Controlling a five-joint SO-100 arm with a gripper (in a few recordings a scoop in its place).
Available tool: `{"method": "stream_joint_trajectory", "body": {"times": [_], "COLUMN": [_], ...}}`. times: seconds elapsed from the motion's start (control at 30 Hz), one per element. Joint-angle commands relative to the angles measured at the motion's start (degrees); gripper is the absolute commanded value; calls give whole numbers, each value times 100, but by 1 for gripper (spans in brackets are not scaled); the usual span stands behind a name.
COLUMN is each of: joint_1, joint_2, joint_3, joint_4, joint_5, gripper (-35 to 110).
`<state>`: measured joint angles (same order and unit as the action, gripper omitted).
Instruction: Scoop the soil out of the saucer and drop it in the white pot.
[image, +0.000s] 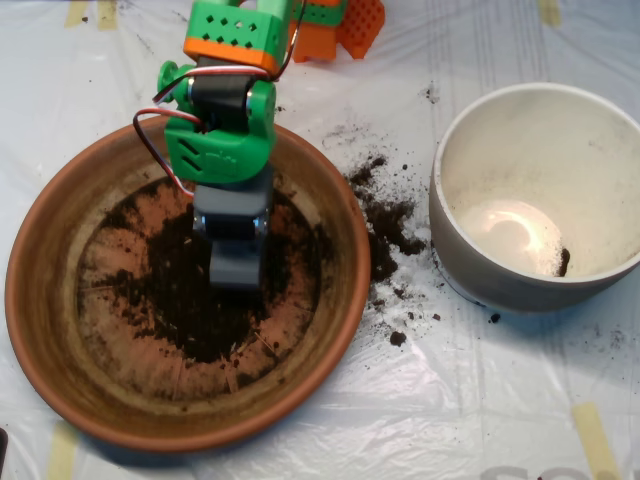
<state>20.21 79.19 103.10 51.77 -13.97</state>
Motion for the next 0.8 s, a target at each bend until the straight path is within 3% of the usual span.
{"method": "stream_joint_trajectory", "body": {"times": [0.0,0.37,0.77], "joint_1": [-18,-193,-703], "joint_2": [519,483,2320], "joint_3": [62,-694,-1415], "joint_4": [-70,202,1564], "joint_5": [-70,149,132], "gripper": [-1,-1,-1]}}
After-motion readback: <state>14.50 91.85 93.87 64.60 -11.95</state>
